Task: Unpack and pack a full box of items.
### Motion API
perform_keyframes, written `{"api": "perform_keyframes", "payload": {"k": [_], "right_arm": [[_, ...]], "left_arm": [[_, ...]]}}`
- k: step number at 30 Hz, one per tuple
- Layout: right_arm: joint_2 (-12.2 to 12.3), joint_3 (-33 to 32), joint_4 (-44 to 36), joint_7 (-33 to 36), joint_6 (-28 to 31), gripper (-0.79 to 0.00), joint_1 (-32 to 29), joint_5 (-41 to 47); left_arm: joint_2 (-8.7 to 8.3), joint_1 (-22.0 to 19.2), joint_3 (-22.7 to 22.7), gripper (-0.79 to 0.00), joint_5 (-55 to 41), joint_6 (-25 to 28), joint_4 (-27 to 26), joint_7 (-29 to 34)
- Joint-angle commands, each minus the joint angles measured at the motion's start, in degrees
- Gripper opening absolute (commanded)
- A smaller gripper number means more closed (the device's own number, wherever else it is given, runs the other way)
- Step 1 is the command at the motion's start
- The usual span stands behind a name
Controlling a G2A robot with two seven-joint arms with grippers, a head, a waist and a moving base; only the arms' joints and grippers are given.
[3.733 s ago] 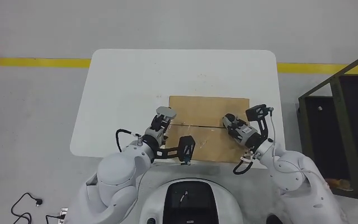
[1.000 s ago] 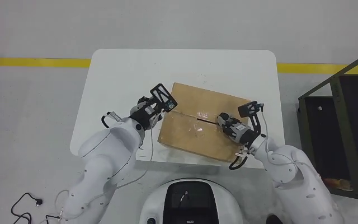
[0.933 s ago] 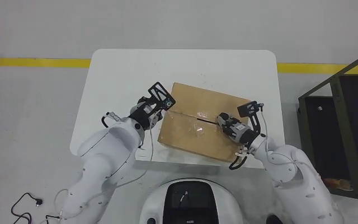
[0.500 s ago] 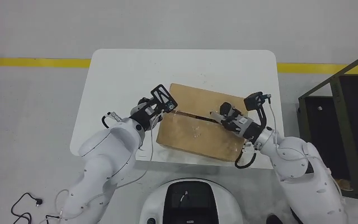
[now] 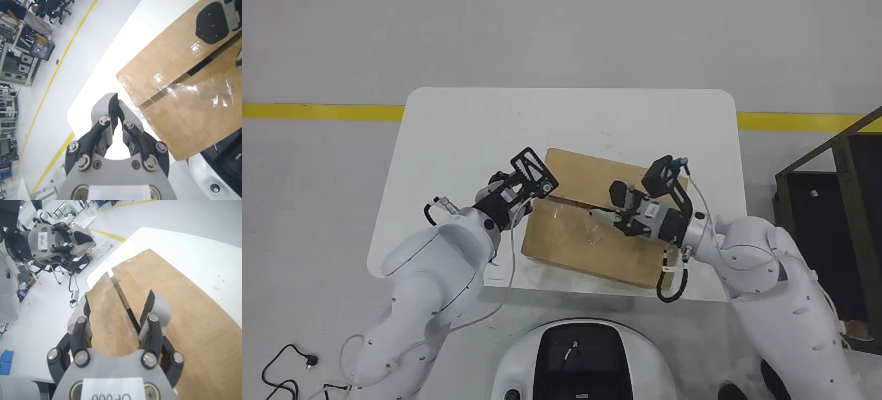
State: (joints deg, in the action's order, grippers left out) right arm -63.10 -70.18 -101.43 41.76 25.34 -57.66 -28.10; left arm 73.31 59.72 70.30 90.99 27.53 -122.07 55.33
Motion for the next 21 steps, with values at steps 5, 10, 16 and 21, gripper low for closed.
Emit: {"api": "perform_keyframes", "payload": {"k": [5,10,16,21], "right_arm": [[-1.1,5.5,5.9,-1.2,1.3,-0.397,6.3,-0.1],[-1.9,8.8,8.7,-1.5,1.7,-0.382,9.2,-0.3],[-2.1,10.5,10.5,-0.7,2.4,-0.434,10.1,-0.9],[-2.2,10.9,11.2,-0.7,3.5,-0.44,10.3,-1.0]], "left_arm": [[-0.11,-0.4,0.3,-0.785,-0.2,0.3,0.4,-0.4],[-0.19,-0.7,0.7,-0.785,-0.3,0.1,0.8,-0.5],[-0.27,-0.9,0.8,-0.785,-0.3,-0.3,1.0,-0.6],[-0.31,-1.0,0.7,-0.785,-0.2,-0.5,1.2,-0.9]]}}
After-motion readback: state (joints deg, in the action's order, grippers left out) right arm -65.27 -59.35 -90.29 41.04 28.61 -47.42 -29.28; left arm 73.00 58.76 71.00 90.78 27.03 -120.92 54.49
